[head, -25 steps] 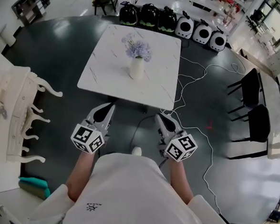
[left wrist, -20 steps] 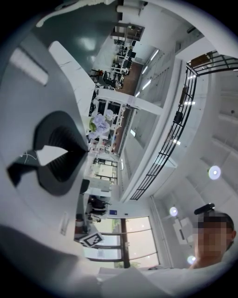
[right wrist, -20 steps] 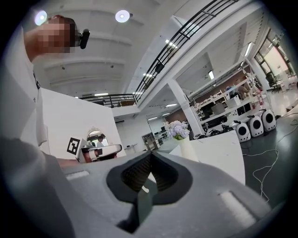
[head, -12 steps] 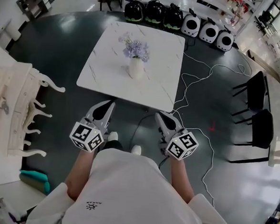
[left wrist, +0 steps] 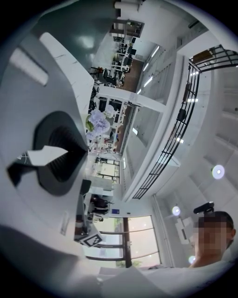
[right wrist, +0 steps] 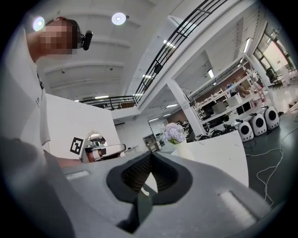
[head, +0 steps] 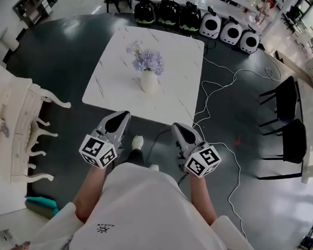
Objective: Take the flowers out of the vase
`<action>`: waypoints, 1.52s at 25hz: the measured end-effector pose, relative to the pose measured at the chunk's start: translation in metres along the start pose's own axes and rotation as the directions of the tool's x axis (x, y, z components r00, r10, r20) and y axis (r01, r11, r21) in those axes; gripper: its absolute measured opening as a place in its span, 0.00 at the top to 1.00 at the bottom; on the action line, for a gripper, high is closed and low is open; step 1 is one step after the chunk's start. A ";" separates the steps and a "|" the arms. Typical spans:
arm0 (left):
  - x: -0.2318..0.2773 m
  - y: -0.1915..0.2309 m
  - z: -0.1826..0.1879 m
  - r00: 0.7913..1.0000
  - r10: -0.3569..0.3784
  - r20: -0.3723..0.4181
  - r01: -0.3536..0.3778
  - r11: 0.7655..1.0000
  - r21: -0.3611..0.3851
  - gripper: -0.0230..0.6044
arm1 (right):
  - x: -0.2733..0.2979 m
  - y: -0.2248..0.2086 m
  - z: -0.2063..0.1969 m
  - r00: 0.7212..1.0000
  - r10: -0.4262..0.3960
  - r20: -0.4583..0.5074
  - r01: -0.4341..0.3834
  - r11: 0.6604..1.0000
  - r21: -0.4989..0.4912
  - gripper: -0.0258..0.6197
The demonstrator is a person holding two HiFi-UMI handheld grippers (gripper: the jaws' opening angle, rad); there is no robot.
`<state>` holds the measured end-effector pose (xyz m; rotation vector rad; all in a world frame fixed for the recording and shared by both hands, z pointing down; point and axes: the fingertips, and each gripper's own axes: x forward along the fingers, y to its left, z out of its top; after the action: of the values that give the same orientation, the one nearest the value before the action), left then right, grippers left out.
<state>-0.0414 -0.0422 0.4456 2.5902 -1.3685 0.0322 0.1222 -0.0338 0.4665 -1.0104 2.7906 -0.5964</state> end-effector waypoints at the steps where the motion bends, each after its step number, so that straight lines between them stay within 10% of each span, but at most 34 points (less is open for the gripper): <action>1: 0.004 0.005 0.002 1.000 0.002 0.003 -0.002 1.000 -0.003 0.98 | 0.004 -0.001 0.003 1.000 -0.003 0.001 0.003 1.000 -0.007 0.96; 38: 0.128 0.168 0.027 0.973 -0.229 -0.019 0.228 0.973 -0.030 0.98 | 0.170 -0.084 0.043 0.964 -0.259 0.054 0.264 0.949 -0.171 0.96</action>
<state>-0.1087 -0.2438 0.4637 2.6977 -1.0473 0.0056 0.0511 -0.2151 0.4652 -1.4280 2.7406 -0.3577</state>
